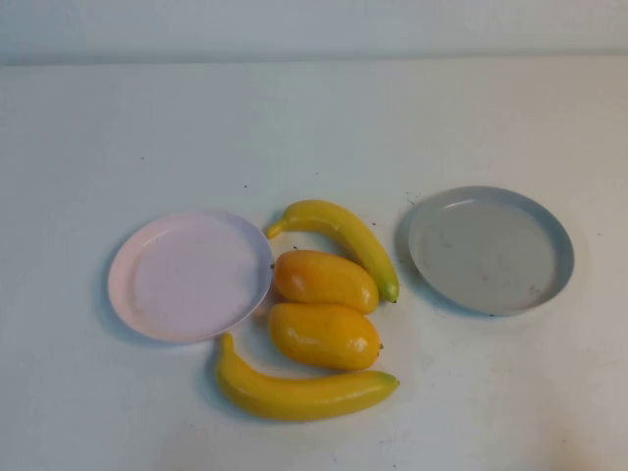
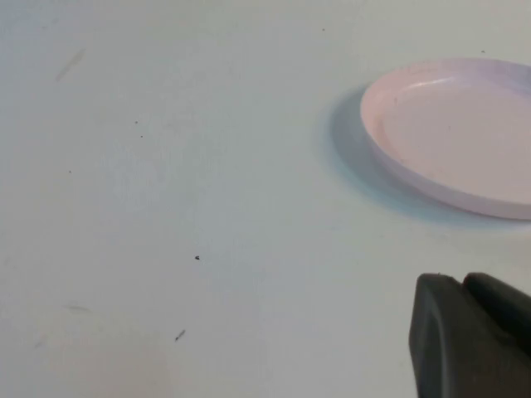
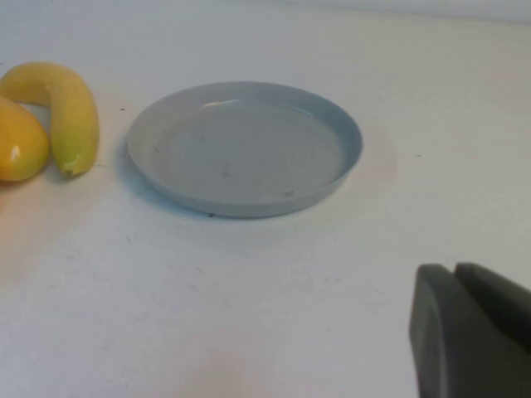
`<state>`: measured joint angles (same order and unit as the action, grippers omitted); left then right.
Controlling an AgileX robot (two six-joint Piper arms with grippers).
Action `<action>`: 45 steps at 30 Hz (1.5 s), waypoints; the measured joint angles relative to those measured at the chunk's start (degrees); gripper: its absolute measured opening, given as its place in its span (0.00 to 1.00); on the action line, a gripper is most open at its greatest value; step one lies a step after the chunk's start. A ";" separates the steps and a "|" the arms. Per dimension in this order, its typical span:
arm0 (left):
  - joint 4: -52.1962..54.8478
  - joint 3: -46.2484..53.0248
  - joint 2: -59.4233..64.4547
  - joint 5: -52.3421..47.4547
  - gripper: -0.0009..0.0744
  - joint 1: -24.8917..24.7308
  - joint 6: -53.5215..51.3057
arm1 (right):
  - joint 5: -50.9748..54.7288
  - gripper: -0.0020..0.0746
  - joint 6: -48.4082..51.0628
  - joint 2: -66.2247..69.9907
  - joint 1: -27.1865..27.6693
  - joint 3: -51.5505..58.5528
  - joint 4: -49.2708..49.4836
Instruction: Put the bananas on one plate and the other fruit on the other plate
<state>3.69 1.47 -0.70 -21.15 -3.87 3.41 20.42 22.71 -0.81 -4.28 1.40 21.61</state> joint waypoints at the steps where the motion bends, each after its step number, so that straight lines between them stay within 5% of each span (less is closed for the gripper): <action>1: 0.00 0.00 0.00 0.00 0.01 0.00 0.00 | 0.00 0.01 0.00 0.00 0.00 0.00 0.00; 21: 0.00 0.00 0.00 5.22 0.01 0.00 1.21 | 0.00 0.01 0.00 0.00 0.00 0.00 0.00; 45: -1.23 -0.37 0.00 16.64 0.01 0.00 24.28 | 0.00 0.01 0.00 0.00 0.00 0.00 0.00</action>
<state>2.45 1.10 -0.70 -4.51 -3.87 27.68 20.42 22.71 -0.81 -4.28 1.40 21.61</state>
